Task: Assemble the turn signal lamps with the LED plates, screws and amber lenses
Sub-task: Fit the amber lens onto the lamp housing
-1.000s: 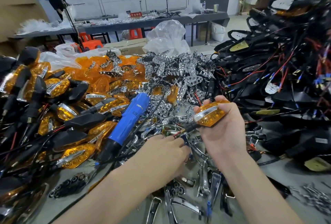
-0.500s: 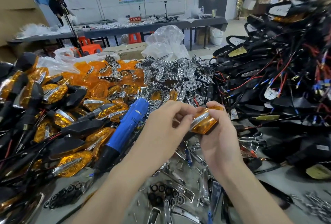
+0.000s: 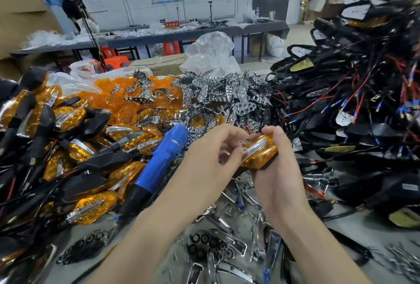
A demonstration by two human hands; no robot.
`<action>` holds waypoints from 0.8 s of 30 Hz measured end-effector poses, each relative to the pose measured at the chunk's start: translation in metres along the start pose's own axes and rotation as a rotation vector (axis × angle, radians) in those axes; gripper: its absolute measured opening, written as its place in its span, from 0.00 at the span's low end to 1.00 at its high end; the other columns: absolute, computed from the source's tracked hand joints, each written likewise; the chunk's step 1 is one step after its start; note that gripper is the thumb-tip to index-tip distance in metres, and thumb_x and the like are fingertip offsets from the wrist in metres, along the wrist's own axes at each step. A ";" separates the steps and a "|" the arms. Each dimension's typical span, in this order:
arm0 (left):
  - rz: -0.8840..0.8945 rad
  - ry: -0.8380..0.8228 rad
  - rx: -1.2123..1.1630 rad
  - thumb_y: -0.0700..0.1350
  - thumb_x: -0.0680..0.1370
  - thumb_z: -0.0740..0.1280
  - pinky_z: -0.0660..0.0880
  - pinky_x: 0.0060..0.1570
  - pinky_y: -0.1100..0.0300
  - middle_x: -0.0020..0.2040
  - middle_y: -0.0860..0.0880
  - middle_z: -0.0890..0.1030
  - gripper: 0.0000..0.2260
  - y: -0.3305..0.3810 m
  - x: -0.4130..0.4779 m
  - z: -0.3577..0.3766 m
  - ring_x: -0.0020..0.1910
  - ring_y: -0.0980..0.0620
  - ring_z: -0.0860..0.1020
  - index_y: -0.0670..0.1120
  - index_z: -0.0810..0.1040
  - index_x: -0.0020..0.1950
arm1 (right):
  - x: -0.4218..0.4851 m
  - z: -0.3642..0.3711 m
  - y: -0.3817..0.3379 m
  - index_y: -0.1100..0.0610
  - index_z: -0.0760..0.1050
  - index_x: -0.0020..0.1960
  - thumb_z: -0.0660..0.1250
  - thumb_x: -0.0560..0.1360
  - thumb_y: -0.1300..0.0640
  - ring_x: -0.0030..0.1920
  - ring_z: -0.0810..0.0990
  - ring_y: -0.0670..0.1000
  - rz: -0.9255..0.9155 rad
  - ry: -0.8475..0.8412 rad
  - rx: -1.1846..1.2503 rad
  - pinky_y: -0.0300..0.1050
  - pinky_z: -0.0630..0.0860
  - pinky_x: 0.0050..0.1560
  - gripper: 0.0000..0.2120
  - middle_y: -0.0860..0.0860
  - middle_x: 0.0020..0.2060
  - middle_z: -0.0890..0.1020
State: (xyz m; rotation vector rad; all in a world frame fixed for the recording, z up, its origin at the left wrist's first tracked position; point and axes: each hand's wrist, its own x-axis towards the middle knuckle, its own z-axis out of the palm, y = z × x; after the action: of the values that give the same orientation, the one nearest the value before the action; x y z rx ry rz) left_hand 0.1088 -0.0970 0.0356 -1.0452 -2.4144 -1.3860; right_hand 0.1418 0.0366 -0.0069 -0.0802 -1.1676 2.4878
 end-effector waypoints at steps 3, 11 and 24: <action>-0.062 -0.022 -0.040 0.41 0.80 0.68 0.74 0.48 0.73 0.49 0.64 0.79 0.13 -0.008 -0.007 -0.004 0.49 0.63 0.80 0.61 0.76 0.54 | 0.001 -0.002 -0.004 0.49 0.80 0.47 0.69 0.69 0.43 0.43 0.84 0.49 0.021 0.035 0.133 0.43 0.83 0.44 0.12 0.49 0.42 0.83; -0.091 -0.026 -0.036 0.41 0.80 0.67 0.72 0.46 0.73 0.48 0.63 0.78 0.12 -0.016 -0.013 -0.003 0.50 0.61 0.78 0.59 0.78 0.57 | 0.005 -0.008 -0.002 0.51 0.80 0.46 0.68 0.76 0.47 0.45 0.83 0.55 0.078 0.059 0.280 0.46 0.83 0.45 0.09 0.52 0.43 0.81; -0.204 0.071 -0.264 0.42 0.81 0.66 0.81 0.49 0.61 0.45 0.61 0.83 0.12 -0.016 -0.012 0.001 0.48 0.60 0.83 0.61 0.80 0.53 | 0.007 -0.007 0.005 0.54 0.78 0.62 0.63 0.75 0.40 0.48 0.87 0.52 0.067 0.041 0.012 0.44 0.84 0.44 0.24 0.52 0.44 0.87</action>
State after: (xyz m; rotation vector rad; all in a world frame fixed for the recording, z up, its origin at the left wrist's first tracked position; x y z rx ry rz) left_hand 0.1073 -0.1073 0.0183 -0.7999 -2.3890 -1.8162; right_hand 0.1355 0.0408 -0.0144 -0.1693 -1.1514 2.5386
